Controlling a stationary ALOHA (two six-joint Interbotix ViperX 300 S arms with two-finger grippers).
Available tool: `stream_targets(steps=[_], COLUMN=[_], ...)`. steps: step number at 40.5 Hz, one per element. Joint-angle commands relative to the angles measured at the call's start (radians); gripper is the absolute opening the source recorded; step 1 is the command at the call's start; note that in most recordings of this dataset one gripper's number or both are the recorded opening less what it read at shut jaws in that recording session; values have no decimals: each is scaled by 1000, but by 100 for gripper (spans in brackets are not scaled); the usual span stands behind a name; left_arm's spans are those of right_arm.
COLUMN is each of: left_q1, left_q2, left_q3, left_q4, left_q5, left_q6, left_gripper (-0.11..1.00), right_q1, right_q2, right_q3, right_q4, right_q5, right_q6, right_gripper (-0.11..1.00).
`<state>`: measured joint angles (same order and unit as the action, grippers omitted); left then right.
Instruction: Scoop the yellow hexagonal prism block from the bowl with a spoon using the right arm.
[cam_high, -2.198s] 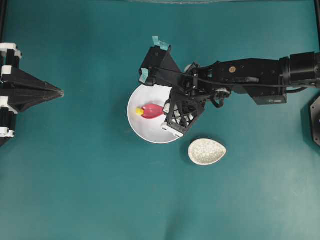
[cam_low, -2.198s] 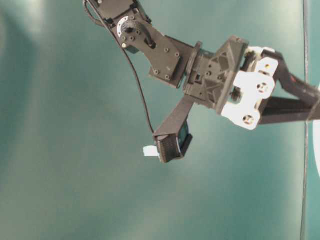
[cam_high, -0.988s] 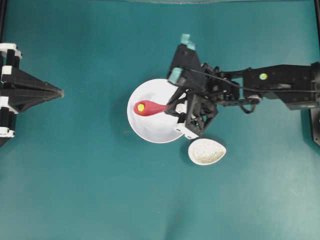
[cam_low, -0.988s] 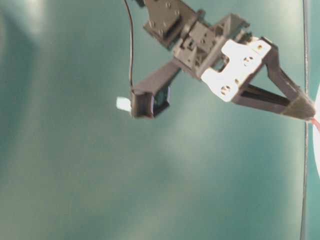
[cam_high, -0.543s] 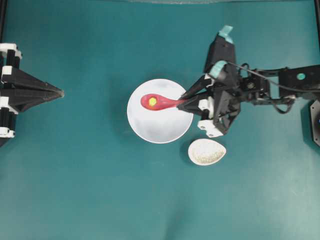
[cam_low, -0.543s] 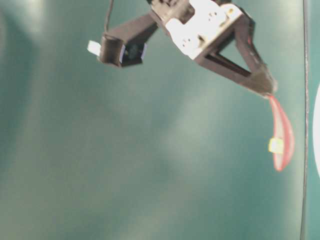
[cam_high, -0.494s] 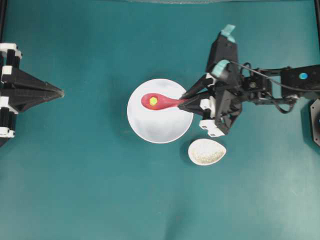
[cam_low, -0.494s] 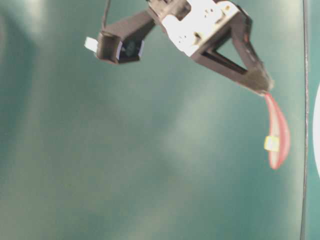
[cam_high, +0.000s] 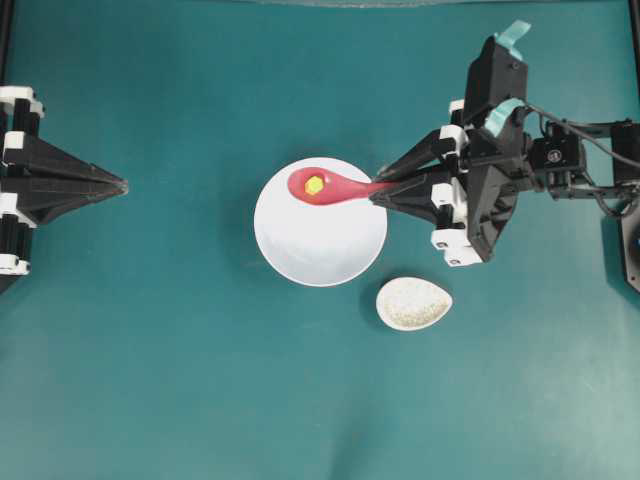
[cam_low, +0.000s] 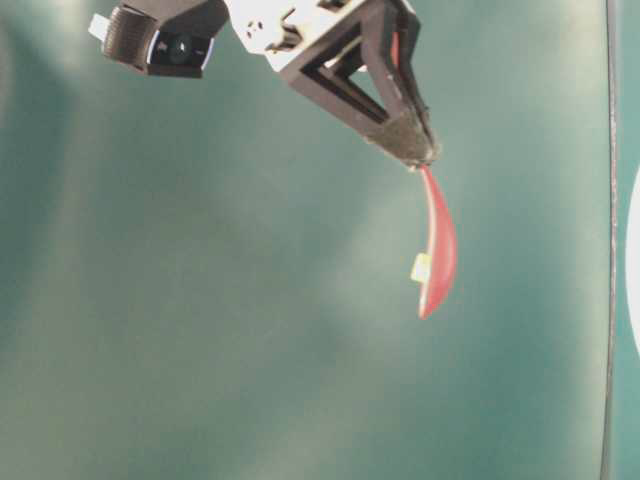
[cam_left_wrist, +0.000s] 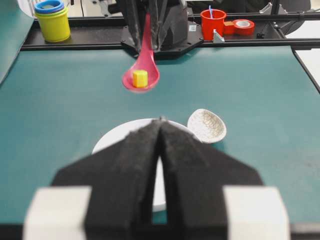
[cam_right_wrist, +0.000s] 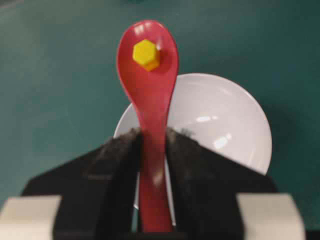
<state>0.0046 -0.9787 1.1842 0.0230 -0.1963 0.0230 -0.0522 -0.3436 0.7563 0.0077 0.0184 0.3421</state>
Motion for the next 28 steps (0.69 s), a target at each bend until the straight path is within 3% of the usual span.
stream_targets(steps=[1, 28], left_q1=[2, 2], left_q2=[8, 8], left_q3=[-25, -23], left_q4=[2, 2], left_q5=[-9, -11], left_q6=[-2, -2], left_gripper=[-1, -1], right_q1=[2, 2], right_q2=[-17, -15], right_q3=[-9, -12], right_q4=[-3, -5], right_q5=[-2, -9], right_q6=[-2, -2], right_gripper=[23, 23])
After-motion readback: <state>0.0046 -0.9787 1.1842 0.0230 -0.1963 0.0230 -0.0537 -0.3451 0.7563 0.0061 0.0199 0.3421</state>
